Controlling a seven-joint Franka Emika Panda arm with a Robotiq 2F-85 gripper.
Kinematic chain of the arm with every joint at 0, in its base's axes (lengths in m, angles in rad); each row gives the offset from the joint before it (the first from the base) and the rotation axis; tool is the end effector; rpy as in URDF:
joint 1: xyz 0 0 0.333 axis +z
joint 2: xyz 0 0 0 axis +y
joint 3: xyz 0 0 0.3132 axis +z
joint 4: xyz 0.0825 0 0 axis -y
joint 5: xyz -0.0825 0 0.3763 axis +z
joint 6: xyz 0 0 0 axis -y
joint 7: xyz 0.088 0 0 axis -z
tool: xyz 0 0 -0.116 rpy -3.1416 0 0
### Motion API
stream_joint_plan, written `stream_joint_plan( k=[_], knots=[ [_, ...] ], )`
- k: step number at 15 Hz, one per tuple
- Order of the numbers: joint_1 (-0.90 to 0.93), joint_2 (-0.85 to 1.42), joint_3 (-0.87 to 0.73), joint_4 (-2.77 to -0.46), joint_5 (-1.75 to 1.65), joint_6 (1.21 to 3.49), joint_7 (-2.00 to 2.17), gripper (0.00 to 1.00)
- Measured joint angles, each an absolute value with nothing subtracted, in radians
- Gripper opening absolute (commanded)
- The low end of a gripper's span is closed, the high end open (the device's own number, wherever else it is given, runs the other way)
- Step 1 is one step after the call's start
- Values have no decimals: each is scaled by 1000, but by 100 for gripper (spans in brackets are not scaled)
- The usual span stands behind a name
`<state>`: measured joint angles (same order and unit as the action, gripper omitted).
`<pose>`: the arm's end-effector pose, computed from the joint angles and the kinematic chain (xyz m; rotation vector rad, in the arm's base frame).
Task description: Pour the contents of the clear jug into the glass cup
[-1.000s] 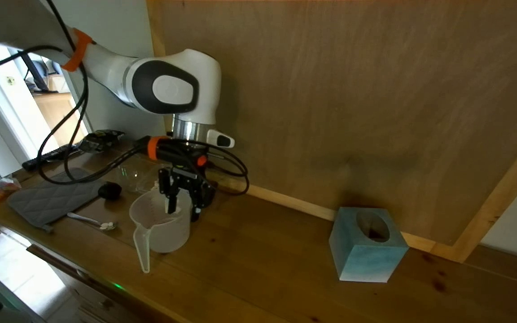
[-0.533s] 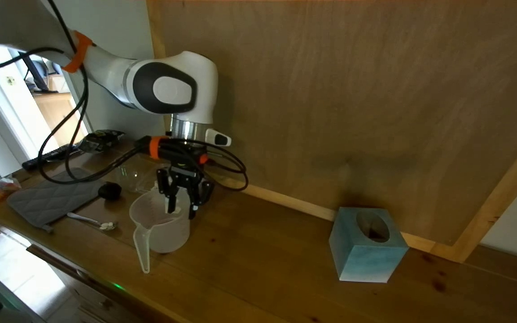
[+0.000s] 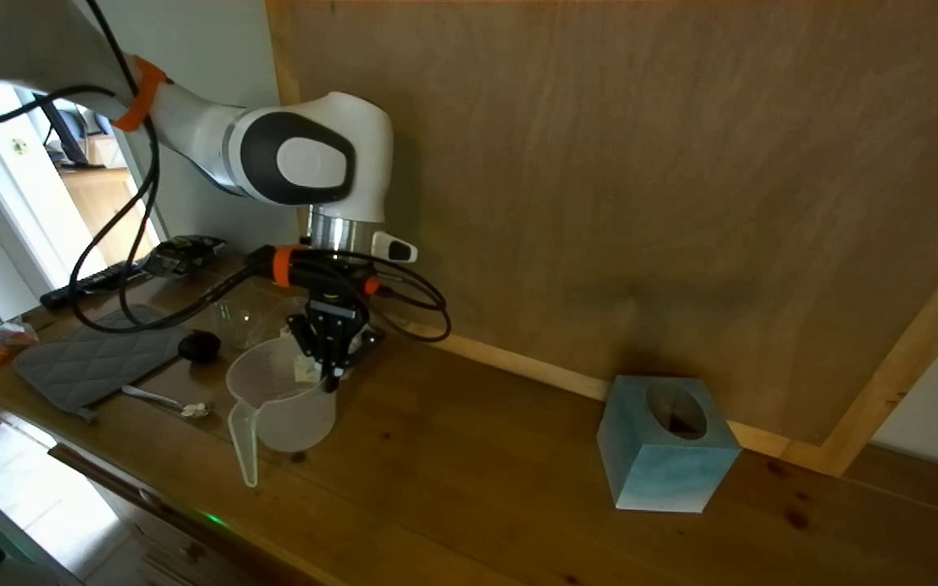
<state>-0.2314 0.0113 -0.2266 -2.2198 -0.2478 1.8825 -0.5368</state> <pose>0.4201 -0.2299 0.3427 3.0314 0.2986 -0.6345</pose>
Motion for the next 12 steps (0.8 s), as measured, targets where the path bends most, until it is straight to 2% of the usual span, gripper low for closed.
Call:
stream_joint_plan(
  k=[2,6,7,12],
  knots=[
    [-231,11,-225,-2218,-248,1882,-542,4],
    [-231,10,-225,-2218,-248,1881,-542,4],
    [-231,10,-225,-2218,-248,1881,-542,1],
    [-226,5,-216,-2220,-261,1874,-558,1]
  ],
)
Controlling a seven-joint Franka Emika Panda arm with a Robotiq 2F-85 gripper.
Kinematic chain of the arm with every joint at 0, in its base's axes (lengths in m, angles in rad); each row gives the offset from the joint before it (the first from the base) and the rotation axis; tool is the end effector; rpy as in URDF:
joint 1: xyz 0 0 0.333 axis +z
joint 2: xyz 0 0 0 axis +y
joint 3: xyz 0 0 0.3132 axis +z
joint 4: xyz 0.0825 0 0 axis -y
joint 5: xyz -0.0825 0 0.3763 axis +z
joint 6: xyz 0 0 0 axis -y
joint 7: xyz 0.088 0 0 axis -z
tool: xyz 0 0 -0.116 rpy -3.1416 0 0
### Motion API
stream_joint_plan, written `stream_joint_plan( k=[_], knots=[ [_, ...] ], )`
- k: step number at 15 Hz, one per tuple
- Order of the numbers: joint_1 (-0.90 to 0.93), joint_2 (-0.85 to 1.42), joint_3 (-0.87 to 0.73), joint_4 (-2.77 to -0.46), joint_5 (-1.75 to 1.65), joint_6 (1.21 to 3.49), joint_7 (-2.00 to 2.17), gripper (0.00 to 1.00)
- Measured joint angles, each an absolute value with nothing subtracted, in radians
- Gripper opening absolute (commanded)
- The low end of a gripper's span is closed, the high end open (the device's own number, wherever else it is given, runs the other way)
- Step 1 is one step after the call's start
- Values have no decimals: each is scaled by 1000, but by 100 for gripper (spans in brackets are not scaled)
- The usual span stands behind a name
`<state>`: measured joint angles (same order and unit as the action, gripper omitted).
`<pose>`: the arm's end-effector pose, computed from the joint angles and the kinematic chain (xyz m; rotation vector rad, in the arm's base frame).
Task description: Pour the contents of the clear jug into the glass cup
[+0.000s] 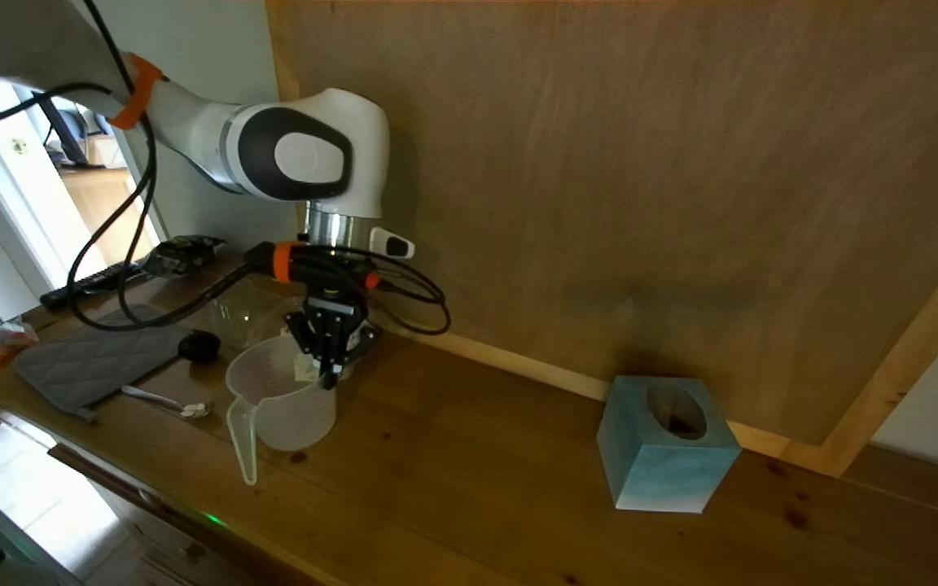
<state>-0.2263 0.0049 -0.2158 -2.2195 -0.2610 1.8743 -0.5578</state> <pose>0.4223 -0.2240 0.3457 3.0146 0.3606 -0.6430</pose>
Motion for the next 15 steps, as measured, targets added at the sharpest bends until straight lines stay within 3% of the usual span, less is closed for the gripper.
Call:
stream_joint_plan(
  k=[15],
  knots=[
    [-150,-8,-143,-2206,-353,1777,-680,1]
  ],
)
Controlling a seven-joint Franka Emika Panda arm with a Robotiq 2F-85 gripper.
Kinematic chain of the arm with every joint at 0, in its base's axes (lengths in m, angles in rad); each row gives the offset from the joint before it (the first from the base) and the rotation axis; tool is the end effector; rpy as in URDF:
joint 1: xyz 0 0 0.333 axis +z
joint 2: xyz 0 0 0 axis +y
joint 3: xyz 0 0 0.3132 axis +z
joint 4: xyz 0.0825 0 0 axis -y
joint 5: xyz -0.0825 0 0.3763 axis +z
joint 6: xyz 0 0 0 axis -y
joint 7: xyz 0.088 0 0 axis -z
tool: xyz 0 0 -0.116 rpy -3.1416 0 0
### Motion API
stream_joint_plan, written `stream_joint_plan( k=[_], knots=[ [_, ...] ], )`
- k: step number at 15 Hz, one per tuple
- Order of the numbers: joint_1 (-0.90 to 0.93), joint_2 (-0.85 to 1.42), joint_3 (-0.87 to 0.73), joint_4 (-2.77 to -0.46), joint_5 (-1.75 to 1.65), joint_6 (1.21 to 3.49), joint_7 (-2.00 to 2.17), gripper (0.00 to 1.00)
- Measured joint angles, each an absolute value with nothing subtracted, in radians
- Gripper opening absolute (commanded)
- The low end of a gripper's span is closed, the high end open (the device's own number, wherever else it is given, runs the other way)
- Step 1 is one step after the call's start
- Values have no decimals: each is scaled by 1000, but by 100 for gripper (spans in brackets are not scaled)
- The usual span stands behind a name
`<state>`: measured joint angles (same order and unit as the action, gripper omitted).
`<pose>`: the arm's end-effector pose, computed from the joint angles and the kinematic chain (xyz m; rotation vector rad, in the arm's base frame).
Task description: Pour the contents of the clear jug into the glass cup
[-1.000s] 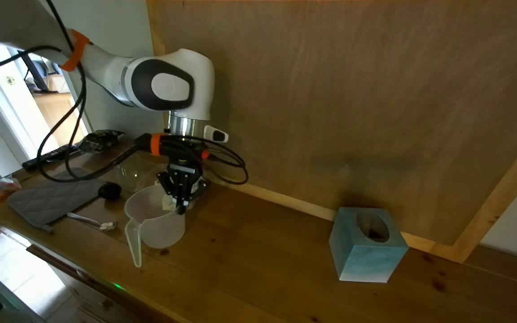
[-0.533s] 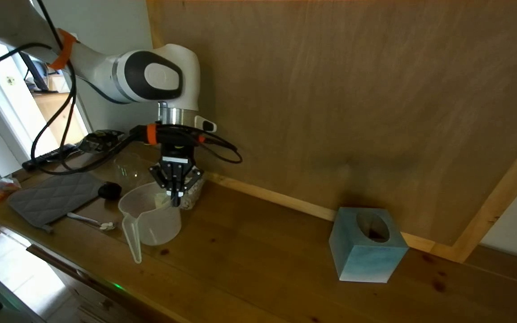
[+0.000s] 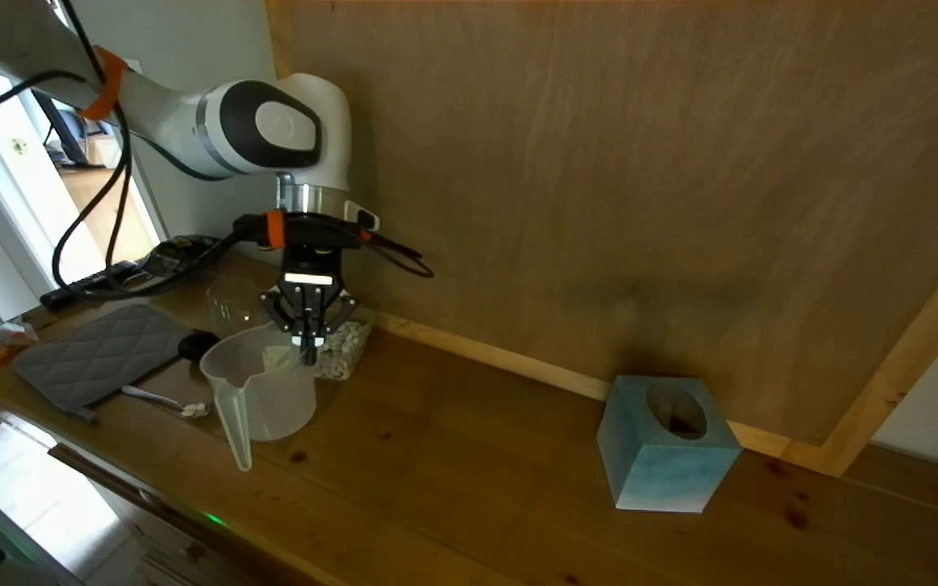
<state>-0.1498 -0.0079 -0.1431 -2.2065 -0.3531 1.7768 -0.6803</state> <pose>0.4398 -0.1672 0.3554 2.8437 0.7796 -0.7850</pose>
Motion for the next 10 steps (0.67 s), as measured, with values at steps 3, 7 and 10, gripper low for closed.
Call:
stream_joint_plan(
  k=[3,7,10],
  knots=[
    [-140,-8,-134,-2188,-366,1754,-696,1],
    [-120,-8,-112,-2165,-390,1729,-707,1],
    [-93,-8,-83,-2148,-423,1697,-707,1]
  ],
)
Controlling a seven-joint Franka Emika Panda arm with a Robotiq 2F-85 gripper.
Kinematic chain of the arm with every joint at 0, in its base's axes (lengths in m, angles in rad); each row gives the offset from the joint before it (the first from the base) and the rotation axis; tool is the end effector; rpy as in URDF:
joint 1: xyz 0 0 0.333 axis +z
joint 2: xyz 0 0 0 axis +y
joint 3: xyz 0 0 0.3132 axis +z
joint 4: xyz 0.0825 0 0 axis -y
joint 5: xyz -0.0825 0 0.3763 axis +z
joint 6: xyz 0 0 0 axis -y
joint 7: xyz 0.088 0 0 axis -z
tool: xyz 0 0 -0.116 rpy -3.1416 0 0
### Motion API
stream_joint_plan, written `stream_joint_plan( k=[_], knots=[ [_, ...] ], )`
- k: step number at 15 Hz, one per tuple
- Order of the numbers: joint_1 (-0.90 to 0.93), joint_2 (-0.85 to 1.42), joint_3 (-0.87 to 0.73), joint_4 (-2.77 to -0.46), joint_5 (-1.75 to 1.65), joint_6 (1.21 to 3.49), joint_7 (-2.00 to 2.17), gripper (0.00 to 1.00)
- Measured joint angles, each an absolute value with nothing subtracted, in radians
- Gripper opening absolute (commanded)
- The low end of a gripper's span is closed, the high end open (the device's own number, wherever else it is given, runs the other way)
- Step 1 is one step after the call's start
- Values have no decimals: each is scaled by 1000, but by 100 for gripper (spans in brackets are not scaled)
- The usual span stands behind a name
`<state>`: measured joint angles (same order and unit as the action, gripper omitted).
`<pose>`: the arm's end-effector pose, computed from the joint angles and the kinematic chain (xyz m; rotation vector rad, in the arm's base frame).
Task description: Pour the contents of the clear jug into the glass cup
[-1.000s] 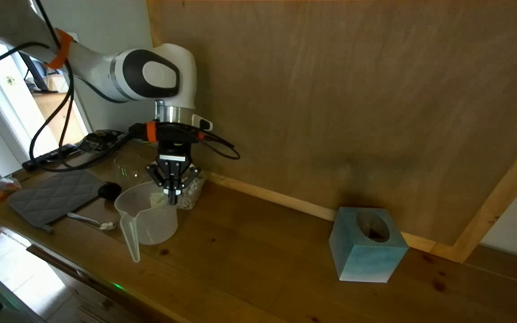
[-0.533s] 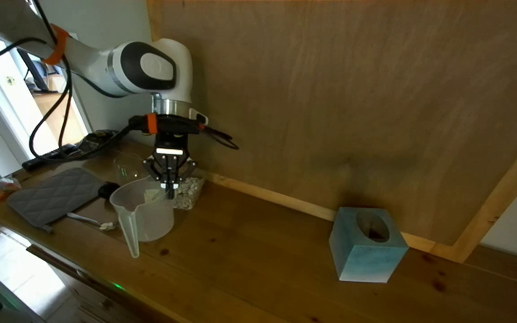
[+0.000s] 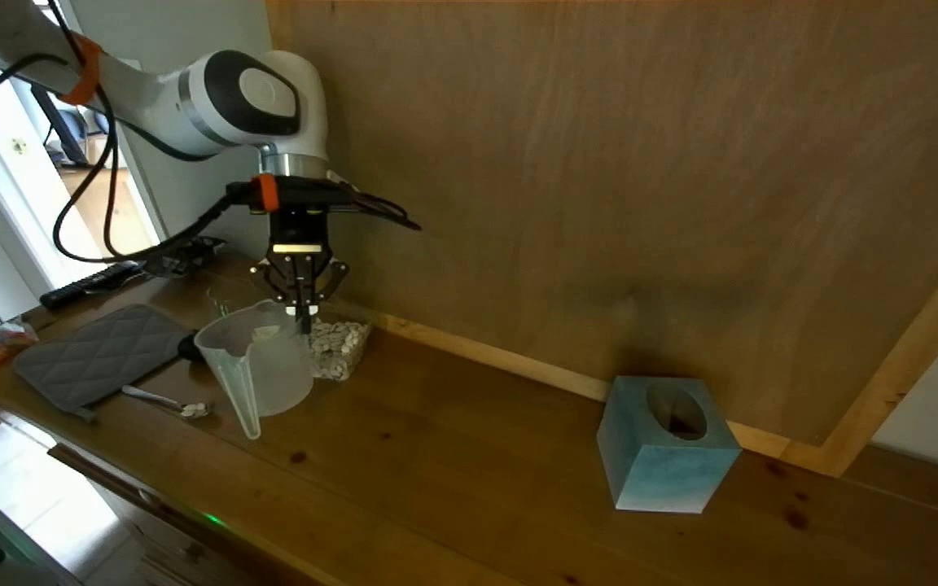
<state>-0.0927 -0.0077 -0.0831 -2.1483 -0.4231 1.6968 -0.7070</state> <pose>0.4612 -0.1253 0.3784 2.6865 0.9521 -0.8306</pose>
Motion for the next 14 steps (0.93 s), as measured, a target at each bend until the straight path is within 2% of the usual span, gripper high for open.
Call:
stream_joint_plan(
  k=[14],
  knots=[
    [13,95,26,-2061,-587,1555,-701,1]
  ],
)
